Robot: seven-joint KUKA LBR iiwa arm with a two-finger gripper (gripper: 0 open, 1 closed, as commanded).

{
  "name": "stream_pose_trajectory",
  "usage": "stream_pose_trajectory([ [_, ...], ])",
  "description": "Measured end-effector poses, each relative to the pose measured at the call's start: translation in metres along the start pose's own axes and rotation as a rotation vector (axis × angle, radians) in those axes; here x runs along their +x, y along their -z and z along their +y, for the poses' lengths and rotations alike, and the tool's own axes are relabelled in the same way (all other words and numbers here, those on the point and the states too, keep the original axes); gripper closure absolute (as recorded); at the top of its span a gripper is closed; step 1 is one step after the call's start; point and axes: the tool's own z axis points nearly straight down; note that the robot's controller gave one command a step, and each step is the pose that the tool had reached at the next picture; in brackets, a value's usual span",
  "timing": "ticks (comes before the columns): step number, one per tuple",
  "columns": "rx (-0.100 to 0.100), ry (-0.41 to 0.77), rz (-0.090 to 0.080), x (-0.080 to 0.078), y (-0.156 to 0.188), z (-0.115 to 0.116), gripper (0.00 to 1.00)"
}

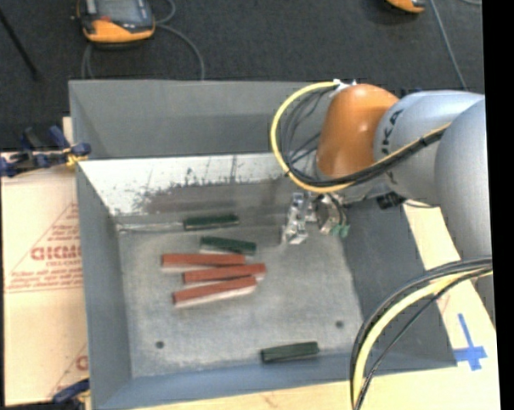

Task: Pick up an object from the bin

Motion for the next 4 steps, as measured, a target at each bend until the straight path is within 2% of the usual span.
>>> stream_pose_trajectory([
  [1, 0.000, 0.001, 0.000, 0.000, 0.000, 0.000, 1.00],
  [2, 0.001, 0.021, 0.001, -0.001, -0.002, 0.028, 0.00],
  [3, 0.002, 0.022, 0.000, -0.001, -0.002, 0.028, 0.00],
  [4, 0.004, -0.103, 0.000, 0.057, 0.002, 0.079, 1.00],
])
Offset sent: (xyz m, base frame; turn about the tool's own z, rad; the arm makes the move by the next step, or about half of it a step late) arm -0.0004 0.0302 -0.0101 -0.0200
